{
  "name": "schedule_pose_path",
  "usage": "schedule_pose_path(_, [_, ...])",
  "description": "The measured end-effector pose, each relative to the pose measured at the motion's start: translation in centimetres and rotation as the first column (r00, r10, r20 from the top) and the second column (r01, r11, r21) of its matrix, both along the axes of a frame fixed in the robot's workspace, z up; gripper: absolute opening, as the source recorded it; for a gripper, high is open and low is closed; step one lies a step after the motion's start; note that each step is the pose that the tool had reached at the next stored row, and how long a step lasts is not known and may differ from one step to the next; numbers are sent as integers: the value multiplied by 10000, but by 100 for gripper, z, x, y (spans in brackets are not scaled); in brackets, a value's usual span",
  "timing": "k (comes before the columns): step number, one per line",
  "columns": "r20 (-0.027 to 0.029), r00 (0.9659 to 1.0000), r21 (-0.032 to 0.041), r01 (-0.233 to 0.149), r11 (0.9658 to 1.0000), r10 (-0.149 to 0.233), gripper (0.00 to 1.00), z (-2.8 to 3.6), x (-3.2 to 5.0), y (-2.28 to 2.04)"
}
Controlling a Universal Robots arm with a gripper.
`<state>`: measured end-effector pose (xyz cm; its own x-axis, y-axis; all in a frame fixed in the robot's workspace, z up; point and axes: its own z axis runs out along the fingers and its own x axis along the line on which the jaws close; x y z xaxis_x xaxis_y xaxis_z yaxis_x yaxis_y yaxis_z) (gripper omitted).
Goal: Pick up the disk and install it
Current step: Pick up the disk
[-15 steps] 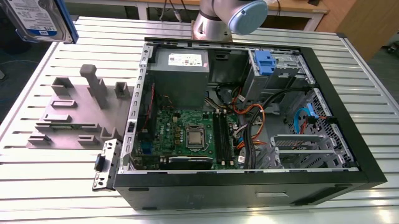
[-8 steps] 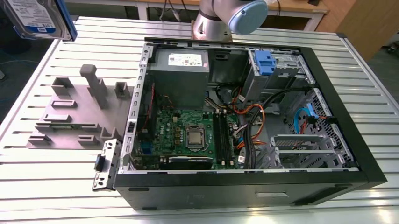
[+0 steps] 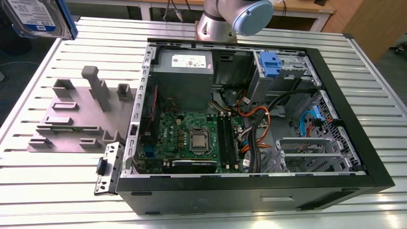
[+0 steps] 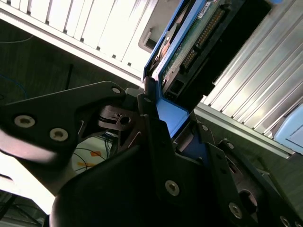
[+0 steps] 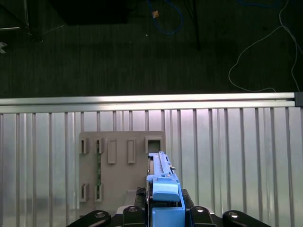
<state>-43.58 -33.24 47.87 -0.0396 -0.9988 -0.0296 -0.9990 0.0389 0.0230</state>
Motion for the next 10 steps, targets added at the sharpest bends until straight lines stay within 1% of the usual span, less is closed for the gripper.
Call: schedule_pose_path(10, [0, 10000, 0, 0, 10000, 0, 37, 51, 0, 0])
